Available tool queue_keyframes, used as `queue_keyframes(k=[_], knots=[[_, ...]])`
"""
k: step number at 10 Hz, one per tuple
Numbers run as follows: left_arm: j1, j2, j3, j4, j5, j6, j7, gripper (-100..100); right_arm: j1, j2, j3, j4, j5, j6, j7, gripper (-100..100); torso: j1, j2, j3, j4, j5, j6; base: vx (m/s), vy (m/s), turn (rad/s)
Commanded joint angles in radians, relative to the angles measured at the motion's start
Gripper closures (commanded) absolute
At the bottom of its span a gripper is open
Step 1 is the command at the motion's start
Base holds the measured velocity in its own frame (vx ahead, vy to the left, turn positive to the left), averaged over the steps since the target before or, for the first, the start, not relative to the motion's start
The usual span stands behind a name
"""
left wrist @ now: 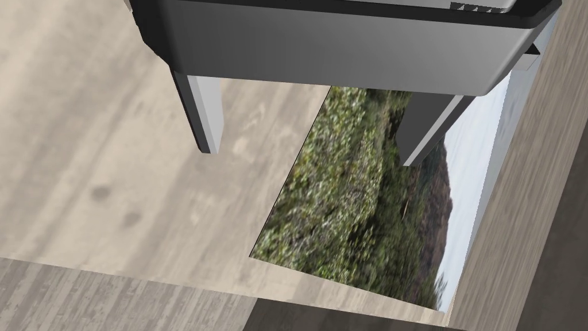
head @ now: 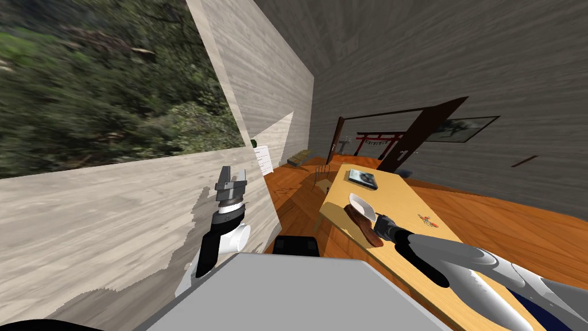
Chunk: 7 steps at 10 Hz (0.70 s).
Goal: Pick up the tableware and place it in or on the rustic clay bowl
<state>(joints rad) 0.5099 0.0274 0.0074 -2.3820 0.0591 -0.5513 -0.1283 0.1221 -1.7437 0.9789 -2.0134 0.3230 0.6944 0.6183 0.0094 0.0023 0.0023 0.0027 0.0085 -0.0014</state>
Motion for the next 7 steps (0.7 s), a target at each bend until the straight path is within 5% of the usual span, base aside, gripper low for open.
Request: queue_keyframes(k=[1, 2, 7], knots=[[0.000, 0.000, 0.000, 0.000, 0.000, 0.000, 0.000, 0, 0.000, 0.000, 0.000, 0.000, 0.000, 0.000, 0.000, -100, 0.000, 0.000, 0.000, 0.000, 0.000, 0.000, 0.010, -0.005, -0.008], [0.000, 0.000, 0.000, 0.000, 0.000, 0.000, 0.000, 0, 0.000, -0.002, 0.000, -0.002, -0.001, 0.000, 0.000, 0, 0.000, 0.001, 0.000, 0.000, 0.000, 0.000, 0.000, 0.000, 0.000], [0.000, 0.000, 0.000, 0.000, 0.000, 0.000, 0.000, 0, 0.000, -0.001, 0.000, -0.002, -0.001, 0.000, 0.000, 0, 0.001, 0.001, 0.001, 0.000, 0.000, 0.000, 0.000, 0.000, 0.000]])
